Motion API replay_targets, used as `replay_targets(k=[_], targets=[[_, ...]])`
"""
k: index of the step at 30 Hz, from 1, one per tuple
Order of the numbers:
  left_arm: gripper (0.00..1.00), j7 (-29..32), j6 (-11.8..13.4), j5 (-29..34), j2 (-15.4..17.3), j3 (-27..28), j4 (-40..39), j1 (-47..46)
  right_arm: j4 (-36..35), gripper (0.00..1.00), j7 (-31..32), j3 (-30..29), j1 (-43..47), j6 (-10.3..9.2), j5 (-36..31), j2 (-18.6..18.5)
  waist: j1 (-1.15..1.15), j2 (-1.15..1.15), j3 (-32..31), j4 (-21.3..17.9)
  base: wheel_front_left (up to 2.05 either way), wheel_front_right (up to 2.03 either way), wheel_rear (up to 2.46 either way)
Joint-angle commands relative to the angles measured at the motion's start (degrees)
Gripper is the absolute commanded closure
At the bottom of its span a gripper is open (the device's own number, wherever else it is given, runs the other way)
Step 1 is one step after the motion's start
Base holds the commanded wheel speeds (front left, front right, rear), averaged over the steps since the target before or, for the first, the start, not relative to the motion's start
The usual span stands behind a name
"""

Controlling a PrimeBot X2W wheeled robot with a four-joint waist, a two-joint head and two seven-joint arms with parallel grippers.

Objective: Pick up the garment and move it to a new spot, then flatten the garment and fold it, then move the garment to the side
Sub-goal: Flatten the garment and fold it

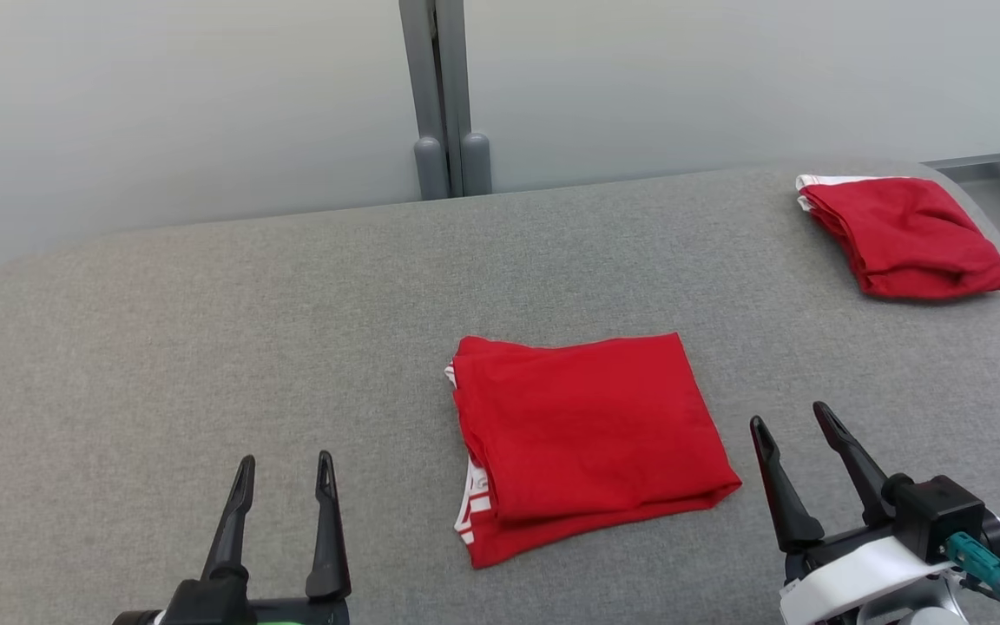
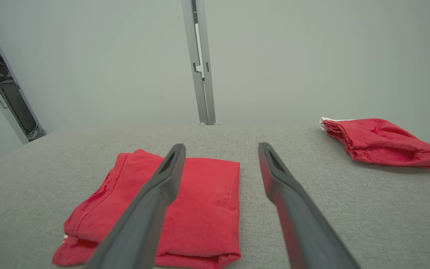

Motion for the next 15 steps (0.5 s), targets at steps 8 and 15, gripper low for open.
replay_targets(k=[8, 15], targets=[[0.00, -0.1, -0.5, 0.7, 0.1, 0.7, 0.9, 1.3, 0.6, 0.00, -0.1, -0.3, 0.9, -0.03, -1.0, 0.7, 0.00, 0.00, -0.8, -0.1, 0.00, 0.00, 0.00], [0.00, -0.1, -0.6, 0.7, 0.1, 1.1, 1.3, 1.2, 0.9, 0.00, -0.1, -0.3, 0.8, -0.03, -1.4, 0.5, 0.00, 0.00, -0.9, -0.1, 0.00, 0.00, 0.00]])
